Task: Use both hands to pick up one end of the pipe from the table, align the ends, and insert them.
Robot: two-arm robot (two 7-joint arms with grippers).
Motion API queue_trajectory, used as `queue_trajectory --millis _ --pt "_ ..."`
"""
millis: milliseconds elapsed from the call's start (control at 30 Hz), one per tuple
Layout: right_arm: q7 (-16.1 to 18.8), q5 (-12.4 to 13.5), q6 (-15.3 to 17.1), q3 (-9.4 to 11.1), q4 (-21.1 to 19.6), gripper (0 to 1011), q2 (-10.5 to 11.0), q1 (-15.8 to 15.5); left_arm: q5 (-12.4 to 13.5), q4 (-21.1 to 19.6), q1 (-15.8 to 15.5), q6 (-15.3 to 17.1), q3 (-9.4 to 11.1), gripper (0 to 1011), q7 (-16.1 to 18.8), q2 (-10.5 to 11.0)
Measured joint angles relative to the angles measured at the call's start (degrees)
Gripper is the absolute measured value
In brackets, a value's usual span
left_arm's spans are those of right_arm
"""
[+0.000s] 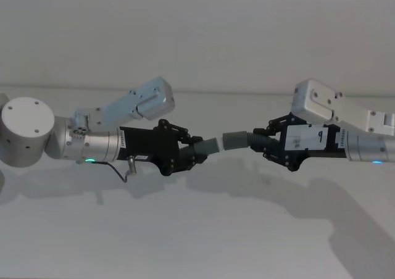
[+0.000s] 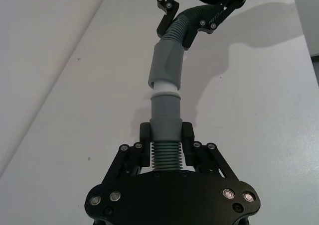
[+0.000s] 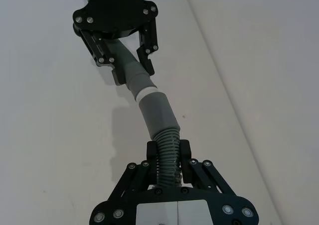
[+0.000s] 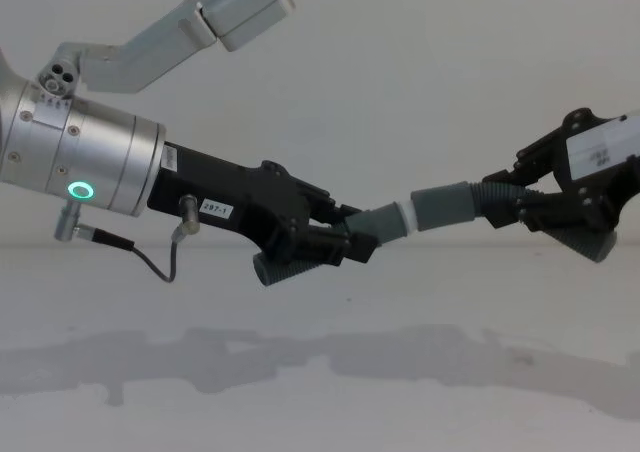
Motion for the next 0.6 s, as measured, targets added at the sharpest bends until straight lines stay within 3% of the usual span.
queue_trajectory --millis 600 --pt "0.72 0.46 -0.39 -0.45 -0.09 264 0.00 0.31 -0.04 0.38 -0.29 0.26 0.24 356 0.25 -0.09"
